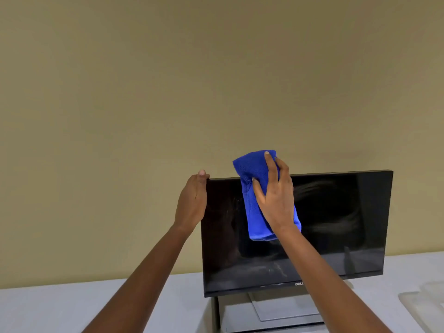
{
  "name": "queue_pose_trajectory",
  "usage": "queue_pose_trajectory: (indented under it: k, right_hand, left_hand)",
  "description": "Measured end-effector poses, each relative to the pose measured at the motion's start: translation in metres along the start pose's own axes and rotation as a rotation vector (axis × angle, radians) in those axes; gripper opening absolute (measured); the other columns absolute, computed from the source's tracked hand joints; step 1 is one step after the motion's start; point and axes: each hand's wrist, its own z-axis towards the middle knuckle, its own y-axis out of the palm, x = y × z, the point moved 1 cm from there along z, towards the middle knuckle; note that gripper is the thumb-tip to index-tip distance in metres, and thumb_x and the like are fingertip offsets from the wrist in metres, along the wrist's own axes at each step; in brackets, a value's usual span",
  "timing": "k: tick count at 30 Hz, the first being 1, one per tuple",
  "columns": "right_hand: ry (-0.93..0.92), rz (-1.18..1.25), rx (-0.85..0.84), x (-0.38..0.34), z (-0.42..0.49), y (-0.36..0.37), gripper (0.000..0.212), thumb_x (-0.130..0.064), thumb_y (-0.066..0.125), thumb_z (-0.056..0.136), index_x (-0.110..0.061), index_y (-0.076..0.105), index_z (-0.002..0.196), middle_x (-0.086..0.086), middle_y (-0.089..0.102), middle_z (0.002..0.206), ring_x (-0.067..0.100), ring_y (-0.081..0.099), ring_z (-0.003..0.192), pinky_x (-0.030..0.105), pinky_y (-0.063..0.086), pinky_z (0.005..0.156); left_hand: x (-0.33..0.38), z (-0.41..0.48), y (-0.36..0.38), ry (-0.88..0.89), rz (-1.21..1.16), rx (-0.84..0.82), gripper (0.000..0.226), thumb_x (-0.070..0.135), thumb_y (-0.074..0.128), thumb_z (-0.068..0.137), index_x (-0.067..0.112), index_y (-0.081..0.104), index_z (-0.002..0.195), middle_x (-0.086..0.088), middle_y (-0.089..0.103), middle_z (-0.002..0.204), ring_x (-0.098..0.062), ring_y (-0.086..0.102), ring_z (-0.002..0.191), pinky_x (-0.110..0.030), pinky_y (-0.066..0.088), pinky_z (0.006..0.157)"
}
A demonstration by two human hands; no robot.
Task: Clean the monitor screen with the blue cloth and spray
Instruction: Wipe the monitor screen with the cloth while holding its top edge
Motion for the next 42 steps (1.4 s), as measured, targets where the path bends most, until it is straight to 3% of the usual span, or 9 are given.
queue_pose_trajectory:
  k: [4,8,13,18,21,24,28,33,42]
  right_hand:
    - [-0.009,-0.102,-0.001,-0.004,-0.026,0.023,0.058,-0.047,0.04,0.089,-0.018,0.04,0.139,0.022,0.033,0.147,0.039,0.028,0.137,0.057,0.029,0.108]
    - [-0.079,-0.17,-0.006,-0.013,-0.044,0.05,0.066,-0.059,0.044,0.083,-0.028,0.033,0.141,0.02,0.019,0.151,0.035,0.014,0.142,0.052,0.018,0.112]
    - [-0.199,-0.252,0.046,-0.013,-0.054,0.067,0.058,-0.053,0.047,0.085,-0.031,0.035,0.138,0.021,0.036,0.145,0.035,0.02,0.139,0.052,0.029,0.107]
    - [-0.444,-0.327,0.021,-0.01,-0.059,0.063,0.049,-0.041,0.057,0.077,-0.032,0.056,0.125,0.017,0.059,0.127,0.03,0.037,0.124,0.048,0.049,0.088]
    - [-0.549,-0.277,0.025,-0.011,-0.056,0.053,0.058,-0.035,0.069,0.069,-0.032,0.055,0.125,0.012,0.056,0.128,0.025,0.042,0.114,0.043,0.052,0.082]
    - [-0.462,-0.146,0.141,-0.013,-0.046,0.041,0.056,-0.031,0.059,0.076,-0.025,0.041,0.128,0.01,0.036,0.133,0.025,0.041,0.116,0.041,0.05,0.084]
    - [-0.234,-0.069,0.191,-0.019,-0.025,0.041,0.06,-0.039,0.056,0.082,-0.02,0.035,0.135,0.012,0.024,0.144,0.029,0.03,0.133,0.044,0.04,0.099]
    - [-0.269,-0.234,0.079,-0.03,-0.03,0.063,0.057,-0.051,0.051,0.082,-0.028,0.048,0.134,0.012,0.041,0.145,0.036,0.029,0.137,0.052,0.036,0.1]
    - [-0.388,-0.305,0.13,-0.019,-0.05,0.077,0.052,-0.045,0.049,0.086,-0.031,0.041,0.135,0.008,0.035,0.145,0.033,0.029,0.134,0.047,0.032,0.099]
  left_hand:
    - [-0.009,-0.001,0.005,0.006,-0.169,0.053,0.071,0.058,0.013,0.084,0.016,0.059,0.116,0.006,0.059,0.117,-0.01,0.05,0.116,-0.021,0.031,0.097]
    - [-0.017,0.001,0.006,0.019,-0.243,0.068,0.076,0.061,0.01,0.081,0.014,0.062,0.113,0.007,0.059,0.112,-0.013,0.052,0.118,-0.023,0.033,0.102]
    - [-0.026,0.006,0.006,0.018,-0.278,0.07,0.07,0.051,0.007,0.092,0.014,0.064,0.111,0.003,0.063,0.115,-0.011,0.054,0.114,-0.024,0.036,0.101]
    - [-0.025,0.009,0.005,-0.001,-0.329,0.062,0.065,0.042,0.004,0.096,0.019,0.065,0.103,-0.002,0.064,0.114,-0.014,0.057,0.11,-0.024,0.039,0.099]
    - [-0.024,0.011,0.002,-0.009,-0.362,0.052,0.067,0.038,0.002,0.097,0.018,0.066,0.099,-0.004,0.066,0.108,-0.011,0.061,0.102,-0.014,0.044,0.09]
    - [-0.025,0.011,0.0,0.016,-0.352,0.059,0.07,0.035,0.002,0.098,0.009,0.066,0.104,-0.005,0.067,0.106,-0.01,0.062,0.099,-0.005,0.047,0.083]
    - [-0.025,0.009,0.0,0.027,-0.355,0.045,0.069,0.034,0.001,0.098,0.009,0.064,0.111,-0.007,0.065,0.112,-0.012,0.06,0.106,-0.011,0.046,0.089]
    - [-0.023,0.008,-0.002,0.02,-0.394,-0.011,0.068,0.039,-0.002,0.096,0.034,0.065,0.09,0.015,0.066,0.099,0.009,0.061,0.095,-0.002,0.046,0.081]
    - [-0.026,0.008,-0.001,0.029,-0.374,-0.022,0.062,0.037,0.002,0.098,0.033,0.064,0.094,0.016,0.065,0.099,0.014,0.06,0.093,0.0,0.044,0.081]
